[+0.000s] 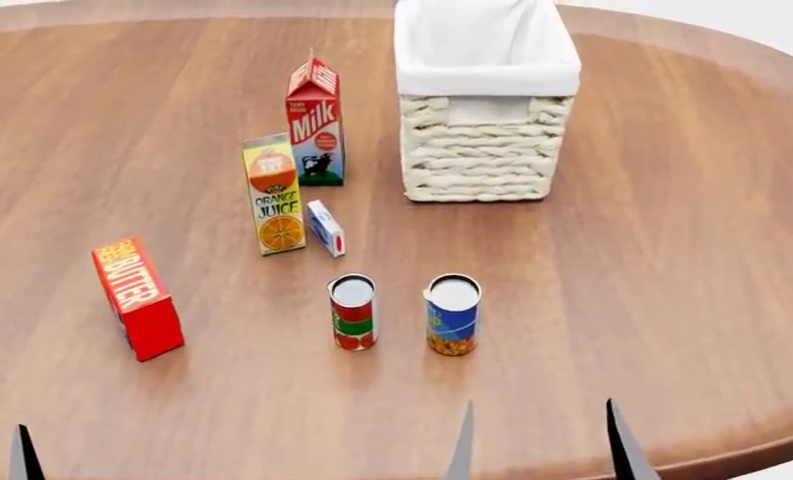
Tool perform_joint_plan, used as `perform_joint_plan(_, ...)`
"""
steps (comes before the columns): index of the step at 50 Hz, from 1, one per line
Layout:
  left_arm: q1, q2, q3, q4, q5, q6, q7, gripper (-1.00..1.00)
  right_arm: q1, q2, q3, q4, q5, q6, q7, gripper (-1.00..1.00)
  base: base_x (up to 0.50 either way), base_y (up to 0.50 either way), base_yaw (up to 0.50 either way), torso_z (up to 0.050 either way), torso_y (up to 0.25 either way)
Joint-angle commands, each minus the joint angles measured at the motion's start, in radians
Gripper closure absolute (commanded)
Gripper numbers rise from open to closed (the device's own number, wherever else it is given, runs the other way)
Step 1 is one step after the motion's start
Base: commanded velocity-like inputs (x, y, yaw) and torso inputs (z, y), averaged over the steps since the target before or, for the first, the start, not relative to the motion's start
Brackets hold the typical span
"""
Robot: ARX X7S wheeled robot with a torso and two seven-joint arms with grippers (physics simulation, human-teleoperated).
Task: Pick up the alphabet soup, and put it in the basket.
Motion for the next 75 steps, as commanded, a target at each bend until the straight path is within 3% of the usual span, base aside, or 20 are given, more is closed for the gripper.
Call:
perform_joint_plan(1,0.003,-0.006,0.004,0.006,0.001,0.001,-0.007,-1.00,-0.002,0.006,-0.009,-0.001,-0.002,-0.013,0.002,-1.00,0.07,-0.07,0.00,0.000,0.000)
perform_joint_plan(39,0.004,-0.018,0.023,-0.001,0.010,0.019,-0.033,-1.00,-0.005,0.022,-0.033,0.006,-0.003,-0.038,0.015,-1.00,0.04,-0.15,0.00,0.000,0.000)
perform_joint_plan(75,0.004,-0.031,0.040,-0.001,0.010,0.025,-0.050,-1.00,-0.009,0.035,-0.041,-0.002,0.003,-0.058,0.037,-1.00,0.23,-0.05,0.00,0.000,0.000)
